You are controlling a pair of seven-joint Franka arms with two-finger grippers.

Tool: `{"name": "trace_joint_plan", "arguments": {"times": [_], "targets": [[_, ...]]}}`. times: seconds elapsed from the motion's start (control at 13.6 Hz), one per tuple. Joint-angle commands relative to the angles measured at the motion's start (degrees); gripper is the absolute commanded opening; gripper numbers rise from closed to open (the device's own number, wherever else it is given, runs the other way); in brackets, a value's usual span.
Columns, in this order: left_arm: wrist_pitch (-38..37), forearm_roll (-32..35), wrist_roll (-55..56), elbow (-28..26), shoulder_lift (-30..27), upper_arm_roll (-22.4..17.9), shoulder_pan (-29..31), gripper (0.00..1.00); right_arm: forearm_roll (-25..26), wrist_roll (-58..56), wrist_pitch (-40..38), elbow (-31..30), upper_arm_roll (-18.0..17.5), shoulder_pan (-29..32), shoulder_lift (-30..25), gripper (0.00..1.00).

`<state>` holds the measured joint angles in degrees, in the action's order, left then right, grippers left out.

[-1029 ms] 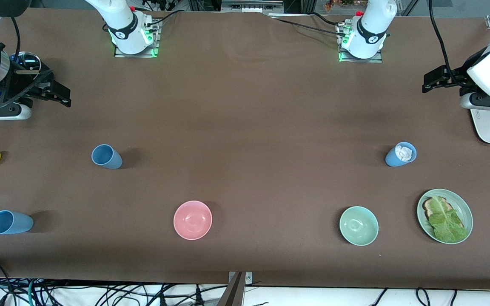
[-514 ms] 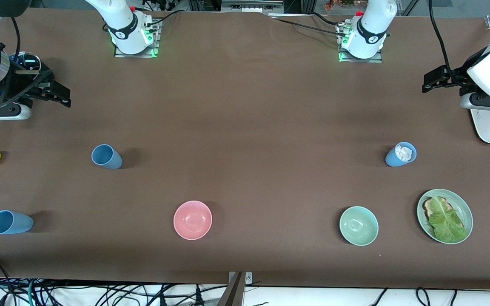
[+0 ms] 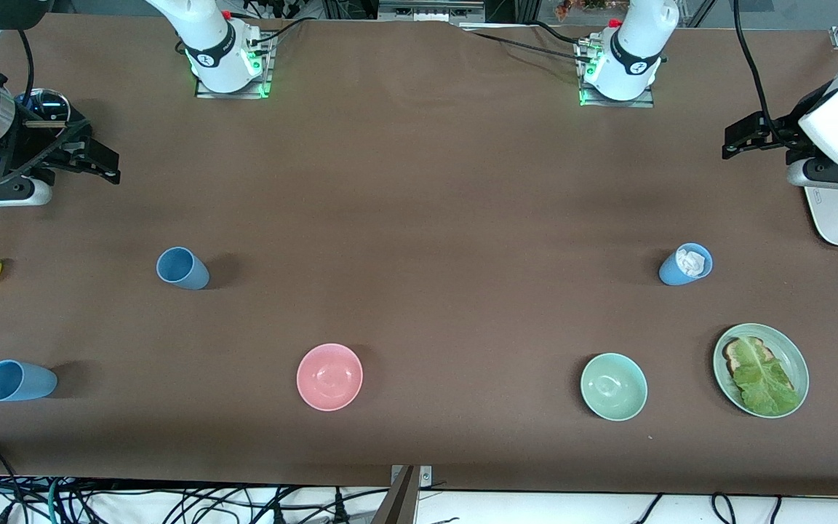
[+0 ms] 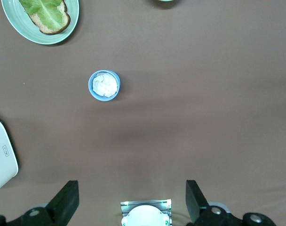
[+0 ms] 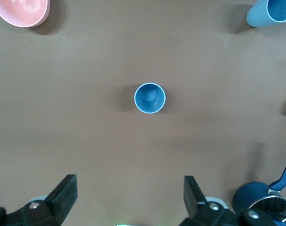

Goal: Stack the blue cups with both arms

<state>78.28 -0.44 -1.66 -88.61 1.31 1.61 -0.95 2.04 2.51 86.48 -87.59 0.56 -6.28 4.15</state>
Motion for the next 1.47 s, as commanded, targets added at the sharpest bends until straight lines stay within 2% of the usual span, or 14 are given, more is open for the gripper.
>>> {"name": "trace_joint_plan", "arguments": {"times": [0.0,0.37,0.51,0.66,0.88,1.4], "targets": [[-0.76,-0.53,-1.41,0.37,0.01,-0.03,0.25,1.0,-0.46,-0.31,-0.26,1.11,0.05,-0.05,0.77,1.0],[-0.41,-0.61,-1.06,0.63,0.1,-0.03,-0.01,1.0,-0.72,-1.54,-0.7,1.11,-0.04,-0.05,0.42,1.0],[-0.24,-2.8,-0.71,0.72,0.71,-0.03,0.07,1.0,-1.07,-3.82,-0.61,1.11,-0.13,-0.05,0.5,1.0],[-0.23,-4.92,-0.62,1.16,4.73,-0.2,0.07,1.0,-0.98,-3.83,-0.7,1.11,-0.13,-0.05,0.5,1.0],[0.91,-4.22,-0.71,5.54,11.68,-0.73,0.16,1.0,-1.16,-3.83,-0.61,1.11,-0.04,-0.05,0.59,1.0],[4.42,-3.43,-0.97,6.52,22.15,-0.56,-0.02,1.0,-1.42,-4.09,2.8,-2.57,-0.21,0.04,0.42,1.0]]}}
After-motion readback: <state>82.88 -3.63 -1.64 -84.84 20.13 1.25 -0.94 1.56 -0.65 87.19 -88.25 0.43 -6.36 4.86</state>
